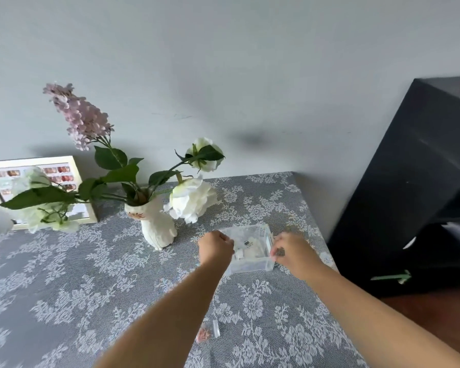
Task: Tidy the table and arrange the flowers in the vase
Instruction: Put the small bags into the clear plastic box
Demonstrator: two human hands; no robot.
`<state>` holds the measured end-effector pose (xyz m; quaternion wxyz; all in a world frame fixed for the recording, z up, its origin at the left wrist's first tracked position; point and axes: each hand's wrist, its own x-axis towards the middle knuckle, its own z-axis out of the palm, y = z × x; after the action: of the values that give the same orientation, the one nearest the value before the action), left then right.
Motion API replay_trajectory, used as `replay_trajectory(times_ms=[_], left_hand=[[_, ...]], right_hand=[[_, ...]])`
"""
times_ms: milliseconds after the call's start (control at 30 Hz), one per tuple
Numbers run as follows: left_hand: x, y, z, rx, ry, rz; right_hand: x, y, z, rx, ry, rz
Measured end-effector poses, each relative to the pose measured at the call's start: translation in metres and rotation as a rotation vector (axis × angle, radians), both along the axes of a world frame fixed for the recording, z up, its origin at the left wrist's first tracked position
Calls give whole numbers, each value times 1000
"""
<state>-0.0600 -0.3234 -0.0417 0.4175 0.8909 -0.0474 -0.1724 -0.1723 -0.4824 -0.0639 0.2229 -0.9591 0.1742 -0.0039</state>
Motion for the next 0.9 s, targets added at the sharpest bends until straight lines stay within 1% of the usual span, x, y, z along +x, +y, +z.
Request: replay_trajectory(times_ms=[133,233,333,400,467,600,700,733,800,900], left_hand=[[2,-6,-3,-15,-2,60],[2,-7,-5,-5,-4,60],[-1,-3,-5,85,-37,-39],[-2,5,-3,183,-130,-90],[-3,20,0,232,-203,-129],[-4,55,-1,231,-258,-174],[-6,71,-8,178,-328,-277],[-7,75,-10,166,-337,-329],[-9,84,-18,204,-343,-446],[-16,108,-36,315,-228,-574]], right_hand=[[-1,1,-1,-12,1,-12],[-1,1,-2,-4,-5,-24],[-1,2,-1,-4,-9,-16],[1,4,2,5,-3,20],[3,8,2,14,-21,45],[11,18,4,37,-14,55],[16,16,11,39,-36,46],[18,13,13,33,-37,57],[22,7,16,-24,-9,80],[24,8,14,-96,48,105]])
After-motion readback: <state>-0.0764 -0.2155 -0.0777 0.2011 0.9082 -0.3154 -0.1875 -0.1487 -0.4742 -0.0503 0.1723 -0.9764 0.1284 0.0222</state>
